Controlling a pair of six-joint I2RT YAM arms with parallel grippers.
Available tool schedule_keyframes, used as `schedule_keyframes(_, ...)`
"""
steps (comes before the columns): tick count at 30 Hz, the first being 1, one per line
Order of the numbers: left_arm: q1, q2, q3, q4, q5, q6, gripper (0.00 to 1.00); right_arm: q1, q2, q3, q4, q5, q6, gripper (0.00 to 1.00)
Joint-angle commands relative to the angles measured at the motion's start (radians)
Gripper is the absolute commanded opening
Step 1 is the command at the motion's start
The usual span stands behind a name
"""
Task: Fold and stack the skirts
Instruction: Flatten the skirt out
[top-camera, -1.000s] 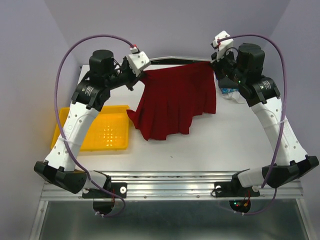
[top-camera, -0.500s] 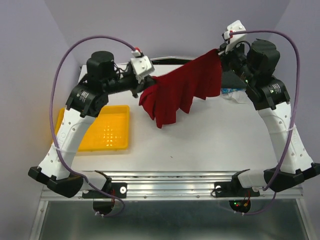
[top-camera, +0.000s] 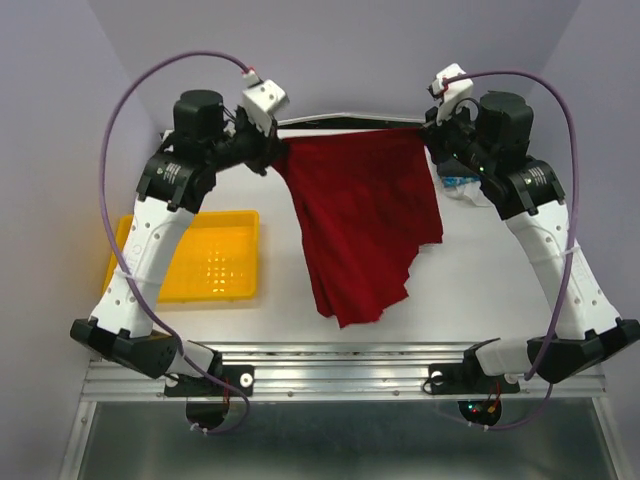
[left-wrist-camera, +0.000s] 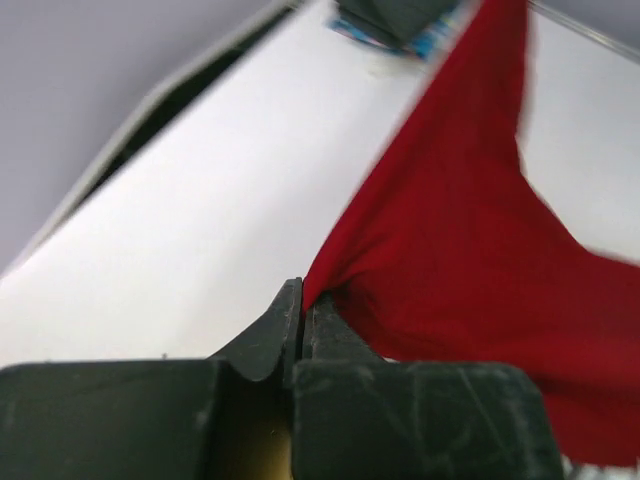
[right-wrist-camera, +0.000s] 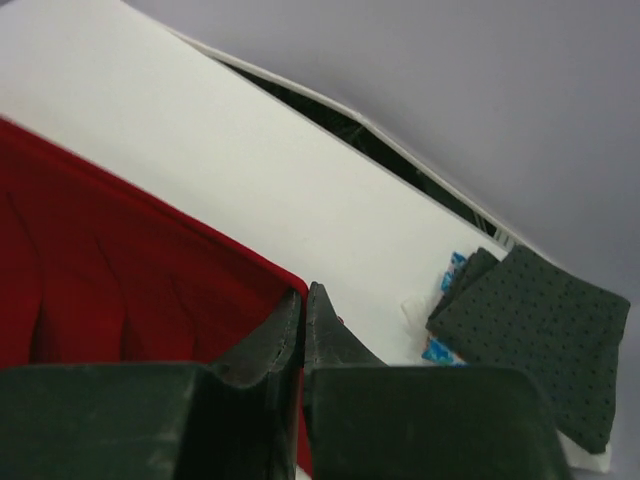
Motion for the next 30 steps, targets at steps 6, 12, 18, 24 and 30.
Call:
schedule_keyframes(6, 0.088, -0.050, 0.042, 0.099, 0.019, 0.138, 0.00, -0.005, -0.002, 0.070, 0.137, 0.187, -0.122, 0.01)
schedule_keyframes(12, -0.004, -0.119, -0.068, 0.114, -0.217, 0.290, 0.00, -0.005, 0.024, 0.078, 0.171, 0.236, -0.190, 0.01)
schedule_keyframes(18, -0.066, -0.141, -0.126, 0.185, -0.525, 0.367, 0.00, -0.005, 0.058, 0.089, 0.212, 0.282, -0.250, 0.01)
schedule_keyframes(24, -0.100, -0.107, -0.154, 0.145, -0.542, 0.542, 0.00, -0.026, 0.119, 0.069, 0.286, 0.304, -0.270, 0.01)
schedule_keyframes(30, -0.078, 0.007, -0.190, 0.315, -0.571, 0.608, 0.00, -0.092, 0.262, 0.110, 0.402, 0.263, -0.270, 0.01)
